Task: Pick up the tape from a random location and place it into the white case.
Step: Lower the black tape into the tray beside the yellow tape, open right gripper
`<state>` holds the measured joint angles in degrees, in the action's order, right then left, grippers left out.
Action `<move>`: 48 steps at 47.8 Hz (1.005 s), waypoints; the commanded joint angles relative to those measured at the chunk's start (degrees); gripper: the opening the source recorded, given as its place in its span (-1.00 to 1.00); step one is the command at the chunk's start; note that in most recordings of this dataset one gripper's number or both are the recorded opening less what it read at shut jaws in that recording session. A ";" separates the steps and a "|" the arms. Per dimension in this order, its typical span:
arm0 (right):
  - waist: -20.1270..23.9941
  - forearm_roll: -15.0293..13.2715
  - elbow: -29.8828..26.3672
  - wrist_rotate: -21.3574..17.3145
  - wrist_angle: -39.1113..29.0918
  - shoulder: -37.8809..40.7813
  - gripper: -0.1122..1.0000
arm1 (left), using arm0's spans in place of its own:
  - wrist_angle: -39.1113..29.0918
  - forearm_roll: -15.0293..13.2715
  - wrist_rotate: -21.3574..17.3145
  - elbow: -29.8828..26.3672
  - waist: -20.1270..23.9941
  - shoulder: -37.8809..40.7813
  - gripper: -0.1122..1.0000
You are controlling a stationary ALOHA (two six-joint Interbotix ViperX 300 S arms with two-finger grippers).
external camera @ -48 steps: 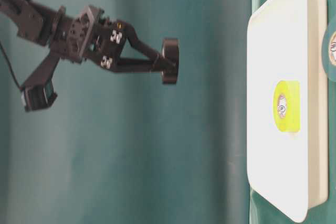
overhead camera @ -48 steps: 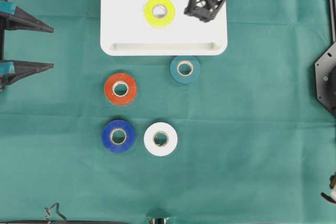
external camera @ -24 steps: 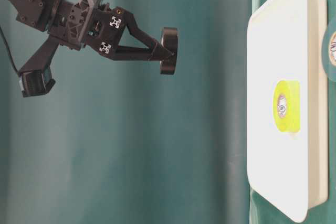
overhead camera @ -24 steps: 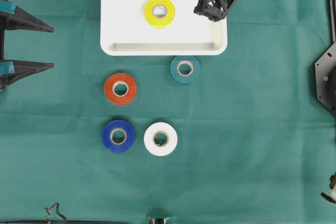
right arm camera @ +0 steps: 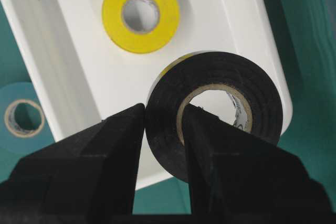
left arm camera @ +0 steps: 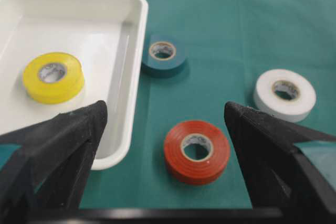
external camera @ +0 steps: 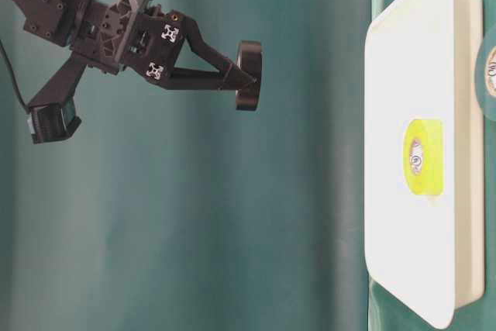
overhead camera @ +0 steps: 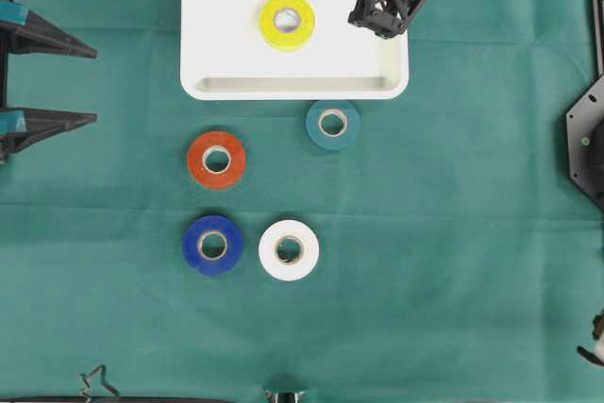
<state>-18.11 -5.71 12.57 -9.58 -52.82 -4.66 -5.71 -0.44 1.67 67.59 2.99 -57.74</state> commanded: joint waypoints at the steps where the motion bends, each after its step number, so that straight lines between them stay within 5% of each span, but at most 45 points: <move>1: 0.00 -0.09 -0.70 0.09 0.35 -1.67 -0.34 | 0.44 -0.09 0.00 -0.62 -0.09 0.35 0.97; 48: 0.00 -0.53 1.67 -0.09 2.29 -0.44 -0.34 | 0.44 -0.09 0.00 -0.62 0.00 0.44 0.97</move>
<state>-18.11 -5.89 13.97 -9.49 -51.86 -4.66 -5.71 -0.35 1.67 67.59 3.08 -57.83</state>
